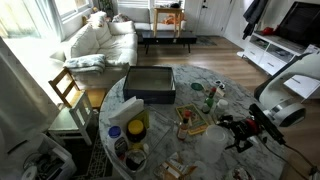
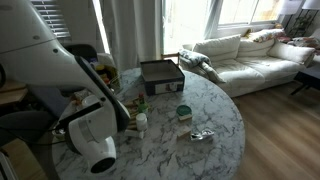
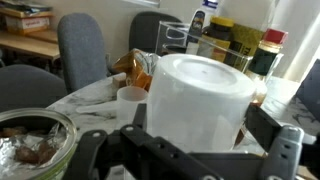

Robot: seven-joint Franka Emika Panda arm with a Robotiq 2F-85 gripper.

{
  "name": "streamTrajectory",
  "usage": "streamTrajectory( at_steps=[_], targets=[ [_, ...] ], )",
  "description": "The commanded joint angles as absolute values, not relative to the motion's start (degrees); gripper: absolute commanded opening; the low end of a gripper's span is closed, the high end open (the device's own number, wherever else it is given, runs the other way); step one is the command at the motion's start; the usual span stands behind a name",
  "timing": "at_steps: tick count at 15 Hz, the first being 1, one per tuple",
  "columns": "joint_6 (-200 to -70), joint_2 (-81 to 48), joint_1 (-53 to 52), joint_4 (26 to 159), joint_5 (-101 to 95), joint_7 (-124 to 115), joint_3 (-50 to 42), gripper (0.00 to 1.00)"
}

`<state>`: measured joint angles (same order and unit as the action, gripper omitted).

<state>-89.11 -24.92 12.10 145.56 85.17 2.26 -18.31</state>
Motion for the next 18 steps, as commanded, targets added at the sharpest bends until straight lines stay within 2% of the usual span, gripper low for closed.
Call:
streamTrajectory(
  at_steps=[1, 11, 14, 18],
  targets=[
    [-99.5, -16.2, 8.2, 147.7, 79.5, -3.0, -18.7, 1.0],
    [-123.0, -1.1, 5.3, 146.8, 57.0, -13.4, -12.2, 1.0],
    [-125.4, 4.2, 5.1, 147.2, 46.7, -18.0, -9.5, 1.0],
    [-122.3, 11.3, 5.7, 146.6, 31.2, -23.5, -6.1, 1.0]
  ],
)
